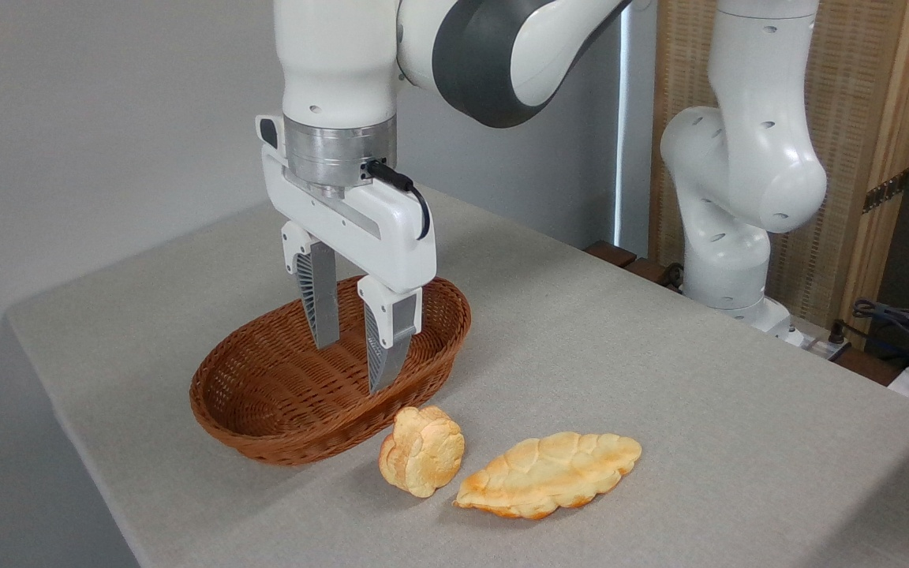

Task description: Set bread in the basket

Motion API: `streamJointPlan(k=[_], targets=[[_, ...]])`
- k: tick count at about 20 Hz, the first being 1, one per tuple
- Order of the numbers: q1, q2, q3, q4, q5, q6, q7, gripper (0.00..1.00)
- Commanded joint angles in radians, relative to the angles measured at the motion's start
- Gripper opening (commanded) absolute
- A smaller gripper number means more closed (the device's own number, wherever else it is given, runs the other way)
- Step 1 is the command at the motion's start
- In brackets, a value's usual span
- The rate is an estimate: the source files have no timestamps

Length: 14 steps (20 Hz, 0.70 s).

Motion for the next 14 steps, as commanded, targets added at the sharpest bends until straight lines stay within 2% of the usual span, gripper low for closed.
streamJointPlan(k=[1,3,7,14], targets=[[-0.006,-0.019,-0.003,0.052,-0.074,-0.037,-0.008,1.00],[-0.006,-0.016,-0.004,0.053,-0.085,-0.041,-0.007,1.00],[-0.007,-0.009,-0.010,0.053,-0.059,-0.041,-0.015,1.00],[-0.004,-0.012,0.000,0.054,-0.069,-0.041,-0.014,1.00]])
